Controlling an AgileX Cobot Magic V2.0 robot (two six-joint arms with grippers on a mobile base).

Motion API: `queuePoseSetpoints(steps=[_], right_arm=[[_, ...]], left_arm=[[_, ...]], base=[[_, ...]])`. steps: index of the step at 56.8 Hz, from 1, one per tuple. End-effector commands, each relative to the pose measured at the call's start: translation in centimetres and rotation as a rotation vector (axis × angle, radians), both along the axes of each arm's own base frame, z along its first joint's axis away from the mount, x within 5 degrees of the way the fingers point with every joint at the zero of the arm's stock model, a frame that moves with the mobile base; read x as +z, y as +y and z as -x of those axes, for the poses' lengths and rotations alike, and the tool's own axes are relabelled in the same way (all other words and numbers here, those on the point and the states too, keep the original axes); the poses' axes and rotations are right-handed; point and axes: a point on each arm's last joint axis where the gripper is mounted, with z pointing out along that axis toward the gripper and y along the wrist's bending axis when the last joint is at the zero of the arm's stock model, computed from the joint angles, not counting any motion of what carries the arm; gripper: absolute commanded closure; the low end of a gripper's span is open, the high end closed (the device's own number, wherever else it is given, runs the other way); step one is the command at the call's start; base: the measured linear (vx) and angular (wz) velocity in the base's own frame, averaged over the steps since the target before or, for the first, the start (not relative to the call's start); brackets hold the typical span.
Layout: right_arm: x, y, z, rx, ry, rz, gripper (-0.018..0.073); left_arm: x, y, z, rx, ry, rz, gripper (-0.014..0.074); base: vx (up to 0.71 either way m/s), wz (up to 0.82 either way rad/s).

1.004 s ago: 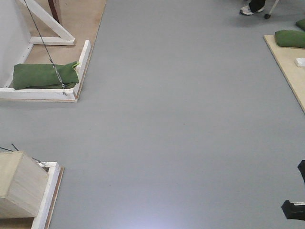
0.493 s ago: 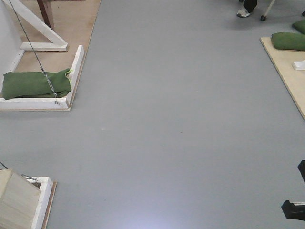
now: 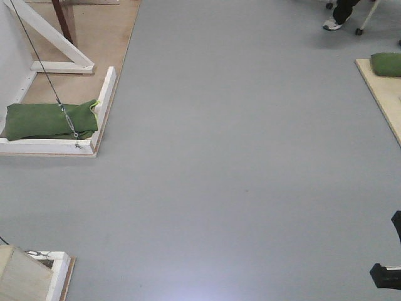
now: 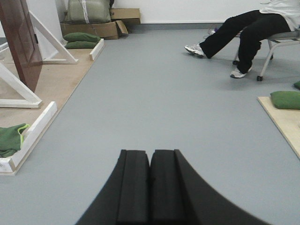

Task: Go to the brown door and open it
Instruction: 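Drive the base forward along the grey floor toward the brown door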

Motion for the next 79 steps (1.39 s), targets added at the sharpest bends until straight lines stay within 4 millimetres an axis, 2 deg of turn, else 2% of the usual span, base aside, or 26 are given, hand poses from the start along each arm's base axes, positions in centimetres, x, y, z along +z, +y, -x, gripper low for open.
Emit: queuePoseSetpoints(steps=[1,36,79], right_arm=[[0.57,-0.05,-0.08,-0.005,-0.087,0.003,0.0559],[0.57,-0.05,-0.08,-0.005,-0.087,0.003,0.0559],[0.57,-0.05,-0.08,-0.005,-0.087,0.003,0.0559]], left_arm=[[1.34,-0.06,0.28,-0.007,-0.11,0.006,0.06],[1.34,-0.06,0.28,-0.007,-0.11,0.006,0.06],[1.34,-0.06,0.28,-0.007,-0.11,0.006,0.06]], base=[[0.22,0.13],[0.27,0.02],[0.39,-0.02]])
